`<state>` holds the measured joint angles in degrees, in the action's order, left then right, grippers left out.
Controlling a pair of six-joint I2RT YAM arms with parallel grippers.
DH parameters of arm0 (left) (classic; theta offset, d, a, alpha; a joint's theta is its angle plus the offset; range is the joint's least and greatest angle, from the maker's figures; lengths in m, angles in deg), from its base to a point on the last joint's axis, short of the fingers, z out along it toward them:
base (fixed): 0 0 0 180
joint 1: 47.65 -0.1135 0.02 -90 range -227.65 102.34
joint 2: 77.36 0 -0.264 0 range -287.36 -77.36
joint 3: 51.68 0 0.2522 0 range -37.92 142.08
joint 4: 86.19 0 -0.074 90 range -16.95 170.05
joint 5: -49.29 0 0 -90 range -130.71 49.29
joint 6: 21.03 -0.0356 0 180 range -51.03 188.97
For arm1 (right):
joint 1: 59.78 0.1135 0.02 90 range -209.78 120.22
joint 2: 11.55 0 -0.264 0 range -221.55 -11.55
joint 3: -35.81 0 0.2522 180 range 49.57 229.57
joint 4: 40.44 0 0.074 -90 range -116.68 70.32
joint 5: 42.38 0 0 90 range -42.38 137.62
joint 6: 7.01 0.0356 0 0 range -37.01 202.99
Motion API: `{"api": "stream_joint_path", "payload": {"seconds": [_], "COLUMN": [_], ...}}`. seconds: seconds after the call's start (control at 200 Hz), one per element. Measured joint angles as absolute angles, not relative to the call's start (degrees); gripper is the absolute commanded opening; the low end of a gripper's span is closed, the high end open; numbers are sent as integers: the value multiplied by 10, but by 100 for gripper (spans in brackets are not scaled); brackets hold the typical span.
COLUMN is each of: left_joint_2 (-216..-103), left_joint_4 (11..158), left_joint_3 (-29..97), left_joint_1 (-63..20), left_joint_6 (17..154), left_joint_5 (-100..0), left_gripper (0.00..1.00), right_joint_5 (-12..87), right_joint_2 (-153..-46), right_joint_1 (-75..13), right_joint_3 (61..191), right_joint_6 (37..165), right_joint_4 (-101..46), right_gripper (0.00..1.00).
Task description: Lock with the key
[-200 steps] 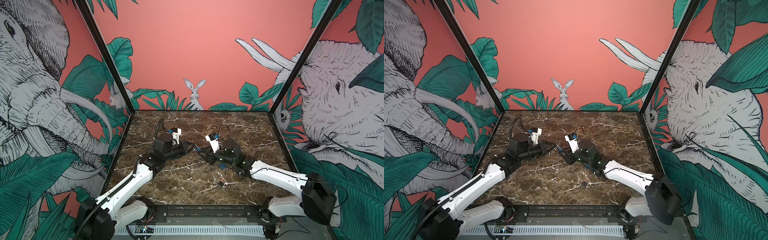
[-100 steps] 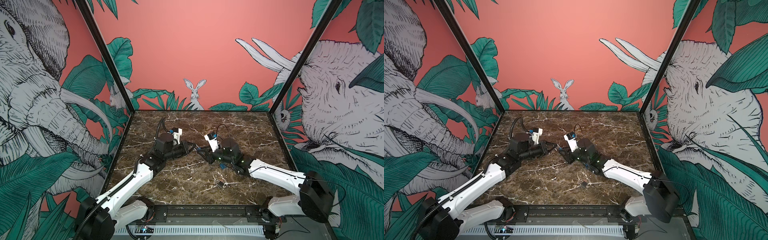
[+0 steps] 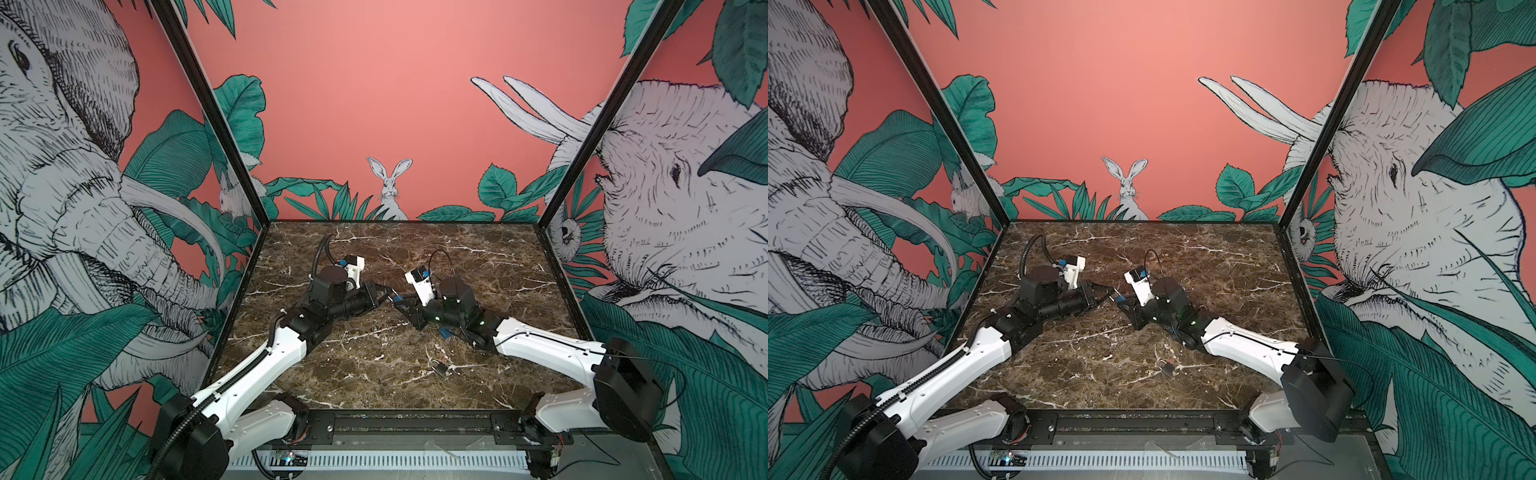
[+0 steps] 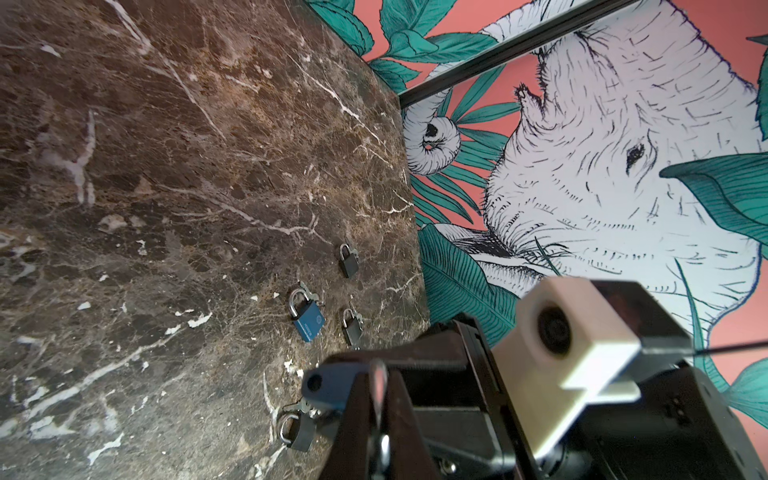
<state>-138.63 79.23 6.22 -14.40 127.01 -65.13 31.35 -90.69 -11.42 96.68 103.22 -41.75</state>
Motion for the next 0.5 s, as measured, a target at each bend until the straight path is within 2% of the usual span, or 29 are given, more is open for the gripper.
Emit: {"api": "stream_joint_path", "payload": {"seconds": [0.065, 0.305, 0.36, 0.39, 0.455, 0.5], "left_joint_2": [-1386, -1381, -1380, -1380, -1379, -1377], "left_joint_4": [791, 776, 755, 740, 711, 690], "left_joint_3": [62, 65, 76, 85, 104, 119], "left_joint_1": [-145, -143, -143, -142, -141, -141], "left_joint_6": [1270, 1252, 1239, 1227, 1201, 1182], "left_joint_5": [-651, -651, -651, -650, -648, -647], "left_gripper": [0, 0, 21, 28, 38, 39], "right_joint_5": [313, 292, 276, 267, 254, 243], "right_joint_2": [-907, -900, -894, -890, -881, -876], "right_joint_1": [-111, -116, -119, -121, -131, -139], "right_joint_3": [967, 967, 968, 971, 981, 989], "right_joint_6": [1029, 1038, 1043, 1047, 1056, 1062], "right_joint_4": [-416, -404, -394, -385, -355, -334], "right_gripper": [0, 0, 0, 0, 0, 0]}}
